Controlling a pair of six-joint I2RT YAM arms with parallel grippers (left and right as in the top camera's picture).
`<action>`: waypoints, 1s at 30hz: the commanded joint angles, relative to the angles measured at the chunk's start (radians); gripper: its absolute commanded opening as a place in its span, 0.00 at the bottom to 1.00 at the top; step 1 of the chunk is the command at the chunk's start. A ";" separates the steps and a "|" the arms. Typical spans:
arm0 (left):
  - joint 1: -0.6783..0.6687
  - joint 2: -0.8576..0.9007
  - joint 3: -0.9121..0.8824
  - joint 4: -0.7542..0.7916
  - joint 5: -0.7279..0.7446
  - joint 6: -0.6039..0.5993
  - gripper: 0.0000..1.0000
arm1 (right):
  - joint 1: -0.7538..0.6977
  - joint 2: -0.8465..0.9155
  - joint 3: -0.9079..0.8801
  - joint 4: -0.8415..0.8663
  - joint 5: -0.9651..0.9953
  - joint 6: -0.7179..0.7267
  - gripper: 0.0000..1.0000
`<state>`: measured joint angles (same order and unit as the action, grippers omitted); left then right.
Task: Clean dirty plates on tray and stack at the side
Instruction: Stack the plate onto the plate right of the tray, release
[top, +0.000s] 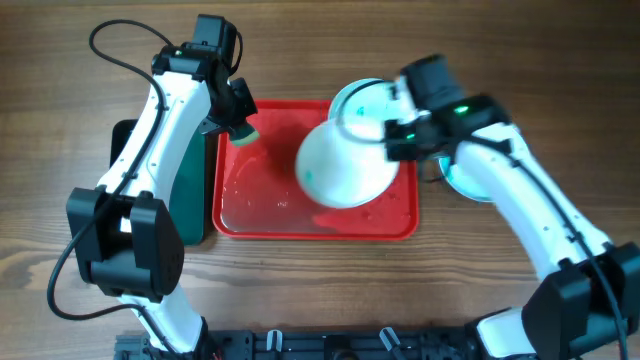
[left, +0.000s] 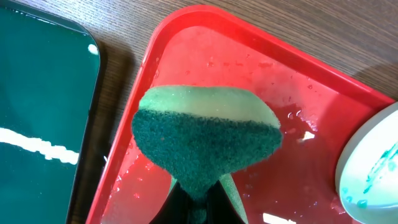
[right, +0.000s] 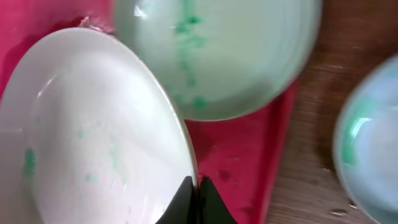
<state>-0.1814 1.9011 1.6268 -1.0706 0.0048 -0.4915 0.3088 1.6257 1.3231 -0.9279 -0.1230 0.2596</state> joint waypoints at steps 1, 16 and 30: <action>-0.002 0.001 0.013 0.000 0.002 0.013 0.04 | -0.187 -0.023 -0.049 -0.007 -0.032 0.002 0.04; -0.003 0.001 0.013 0.000 0.002 0.013 0.04 | -0.678 -0.021 -0.305 0.212 0.109 0.047 0.04; -0.003 0.001 0.013 0.000 0.002 0.013 0.04 | -0.723 -0.021 -0.270 0.204 -0.219 0.004 0.54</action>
<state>-0.1814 1.9011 1.6268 -1.0710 0.0048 -0.4915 -0.4458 1.6245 1.0248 -0.7197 -0.1642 0.3119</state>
